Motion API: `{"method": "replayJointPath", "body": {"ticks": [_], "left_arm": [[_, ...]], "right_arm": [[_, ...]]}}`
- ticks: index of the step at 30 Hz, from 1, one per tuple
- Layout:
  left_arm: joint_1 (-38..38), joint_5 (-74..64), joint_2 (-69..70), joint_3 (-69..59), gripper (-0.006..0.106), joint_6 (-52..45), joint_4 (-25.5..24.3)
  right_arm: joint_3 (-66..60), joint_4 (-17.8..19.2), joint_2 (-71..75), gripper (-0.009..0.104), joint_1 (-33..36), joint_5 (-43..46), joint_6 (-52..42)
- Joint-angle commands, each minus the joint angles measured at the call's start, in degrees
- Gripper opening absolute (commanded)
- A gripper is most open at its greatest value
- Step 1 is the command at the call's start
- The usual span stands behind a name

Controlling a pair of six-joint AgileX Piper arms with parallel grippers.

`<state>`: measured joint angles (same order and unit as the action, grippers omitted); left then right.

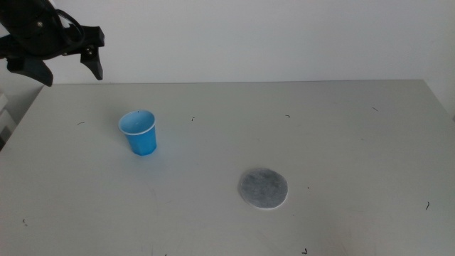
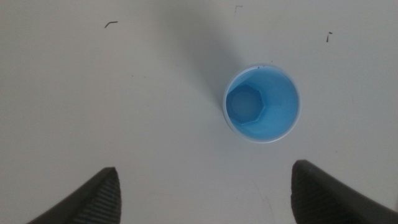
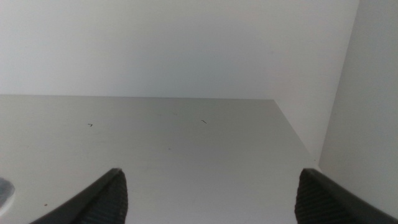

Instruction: Place an empty cup on a cup mat.

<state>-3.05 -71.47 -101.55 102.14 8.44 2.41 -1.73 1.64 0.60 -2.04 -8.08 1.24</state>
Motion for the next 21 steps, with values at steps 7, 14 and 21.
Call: {"method": "replayJointPath", "body": {"ticks": [7, 14, 21], "left_arm": [[-0.42, 6.99, -3.65, 1.91, 0.105, -3.21, 0.26], [-0.42, 10.83, -9.32, 1.91, 0.105, -3.71, 1.87], [-0.42, 11.34, -15.31, 1.91, 0.105, -4.08, 3.09]], "right_arm": [[0.48, 0.79, 1.49, 0.094, 0.03, 4.31, -0.29], [0.48, 0.79, 1.49, 0.094, 0.03, 4.31, -0.29], [0.48, 0.79, 1.49, 0.094, 0.03, 4.31, -0.29]]}}
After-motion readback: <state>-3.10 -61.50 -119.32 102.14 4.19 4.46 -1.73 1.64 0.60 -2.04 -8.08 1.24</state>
